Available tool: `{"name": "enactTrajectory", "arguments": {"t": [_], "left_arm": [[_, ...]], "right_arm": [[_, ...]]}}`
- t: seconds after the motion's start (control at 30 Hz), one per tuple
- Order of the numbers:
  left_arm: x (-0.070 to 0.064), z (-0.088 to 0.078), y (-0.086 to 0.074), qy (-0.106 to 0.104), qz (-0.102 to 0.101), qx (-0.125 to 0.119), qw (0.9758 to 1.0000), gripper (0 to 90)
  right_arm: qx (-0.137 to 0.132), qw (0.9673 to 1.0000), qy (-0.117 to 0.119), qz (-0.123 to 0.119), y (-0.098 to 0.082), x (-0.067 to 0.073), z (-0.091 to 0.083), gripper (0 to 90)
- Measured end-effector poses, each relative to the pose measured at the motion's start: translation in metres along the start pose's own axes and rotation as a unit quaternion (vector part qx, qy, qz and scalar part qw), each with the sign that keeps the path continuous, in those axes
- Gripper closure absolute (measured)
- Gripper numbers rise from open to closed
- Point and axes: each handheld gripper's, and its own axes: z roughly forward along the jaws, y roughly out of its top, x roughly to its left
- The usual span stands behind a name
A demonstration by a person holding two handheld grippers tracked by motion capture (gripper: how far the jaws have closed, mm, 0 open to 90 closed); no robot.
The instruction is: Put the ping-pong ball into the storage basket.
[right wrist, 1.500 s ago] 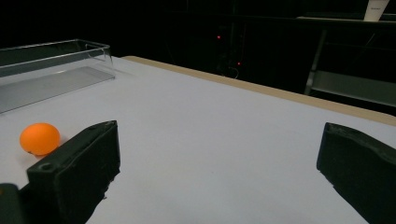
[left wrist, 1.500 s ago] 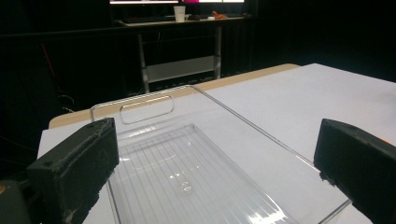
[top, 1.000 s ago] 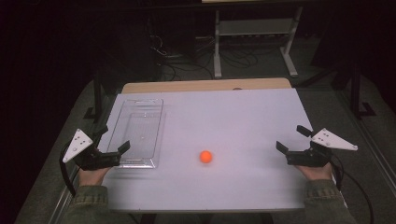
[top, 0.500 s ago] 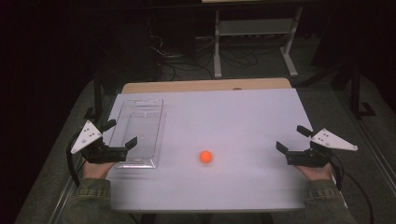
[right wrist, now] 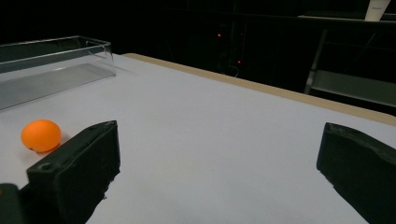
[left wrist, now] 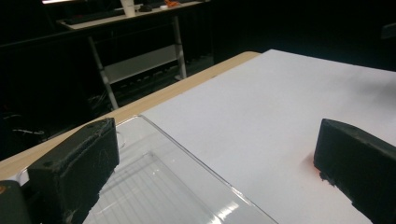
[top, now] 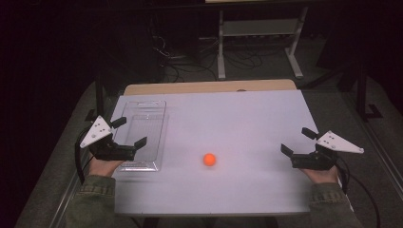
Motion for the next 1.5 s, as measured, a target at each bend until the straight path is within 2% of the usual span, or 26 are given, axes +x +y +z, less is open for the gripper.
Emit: {"name": "enactTrajectory", "arguments": {"t": [0.53, 0.8, 1.17, 1.5], "left_arm": [[-0.008, 0.021, 0.009, -0.035, 0.018, 0.027, 0.9989, 0.0], [-0.014, 0.032, 0.013, -0.06, 0.025, 0.045, 0.9969, 0.0], [-0.019, 0.043, 0.019, -0.075, 0.036, 0.057, 0.9949, 0.0], [-0.024, 0.054, 0.024, -0.091, 0.049, 0.072, 0.9919, 0.0]], "right_arm": [[0.001, 1.0, 0.002, -0.003, 0.0, 0.001, 0.0, 0.0], [0.0, 1.0, 0.002, -0.004, 0.0, 0.001, 0.0, 0.0], [0.001, 1.0, 0.003, -0.006, 0.0, 0.001, 0.0, 0.0], [0.004, 1.0, 0.007, -0.006, 0.0, 0.002, 0.001, 0.0]]}}
